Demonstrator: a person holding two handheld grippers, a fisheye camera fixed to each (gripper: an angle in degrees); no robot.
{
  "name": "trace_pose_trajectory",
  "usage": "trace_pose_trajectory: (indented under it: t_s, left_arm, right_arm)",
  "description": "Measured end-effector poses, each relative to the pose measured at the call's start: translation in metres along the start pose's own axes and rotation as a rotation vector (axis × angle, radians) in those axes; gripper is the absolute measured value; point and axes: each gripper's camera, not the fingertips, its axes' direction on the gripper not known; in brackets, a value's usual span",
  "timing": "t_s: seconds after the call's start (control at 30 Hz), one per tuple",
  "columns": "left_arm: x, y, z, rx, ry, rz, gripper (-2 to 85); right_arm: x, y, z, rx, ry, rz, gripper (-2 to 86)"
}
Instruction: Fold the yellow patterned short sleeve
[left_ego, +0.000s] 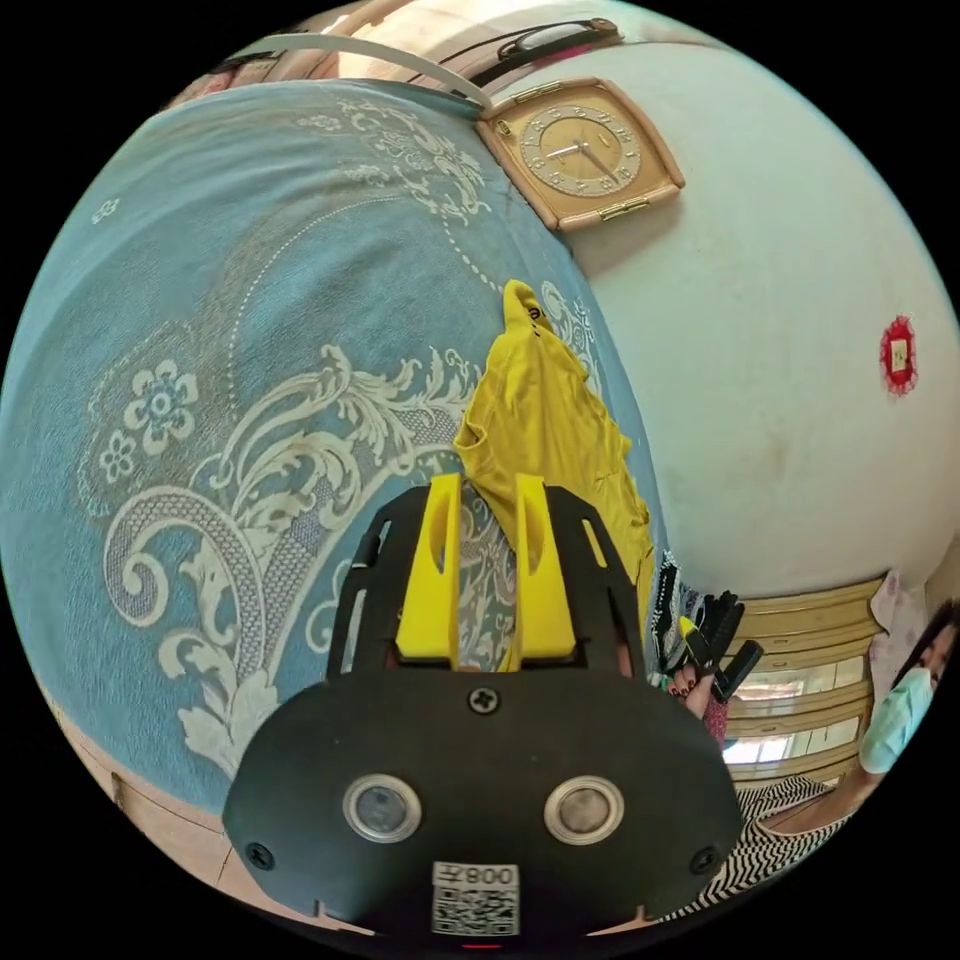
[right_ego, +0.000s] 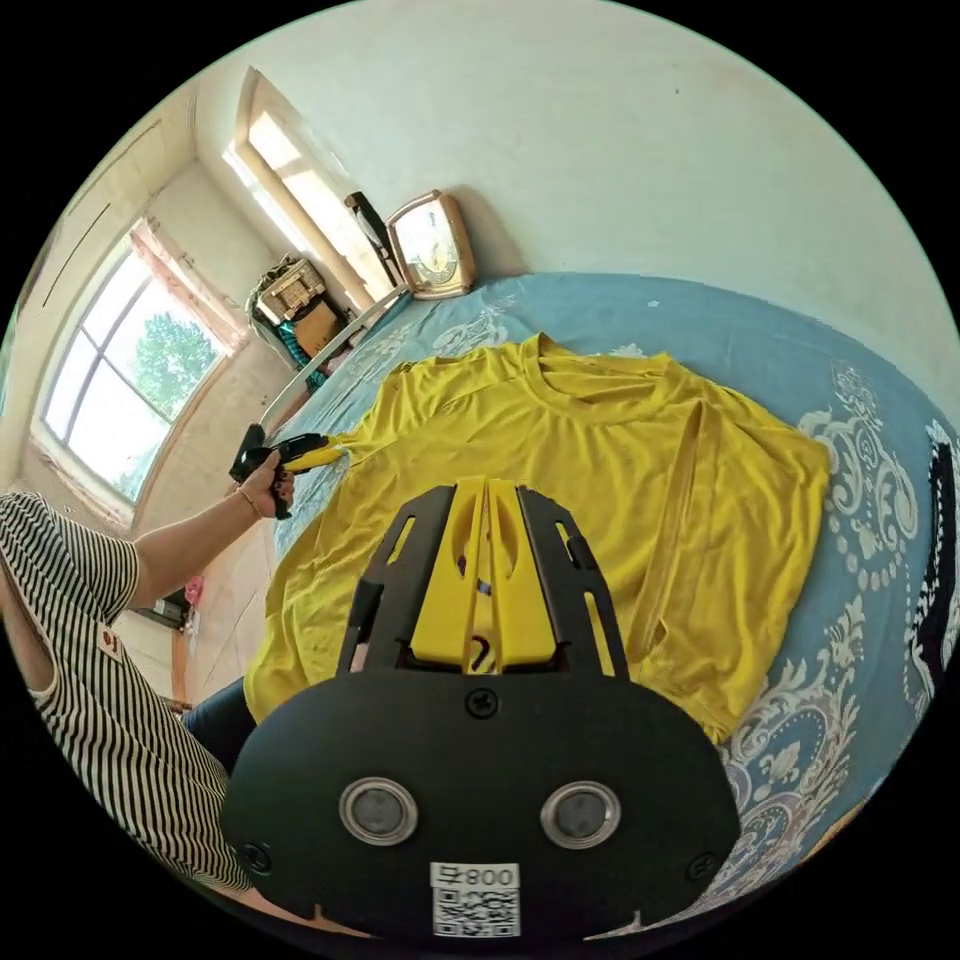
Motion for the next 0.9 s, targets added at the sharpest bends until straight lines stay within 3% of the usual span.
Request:
trace_pose_trajectory:
  t_s: [0.4, 0.6, 0.9]
  left_arm:
    - [-0.175, 0.063, 0.029, 0.093, 0.167, 0.1, 1.1]
    - [-0.229, 0.085, 0.038, 0.105, 0.211, 0.106, 0.9]
    - [-0.274, 0.106, 0.048, 0.105, 0.232, 0.113, 1.1]
  right_arm:
    - [-0.156, -0.256, 0.279, -0.254, -0.166, -0.309, 5.9]
    - [-0.237, -0.373, 0.417, -0.35, -0.046, -0.451, 5.8]
    - [-0.305, -0.444, 0.574, -0.524, 0.063, -0.495, 6.1]
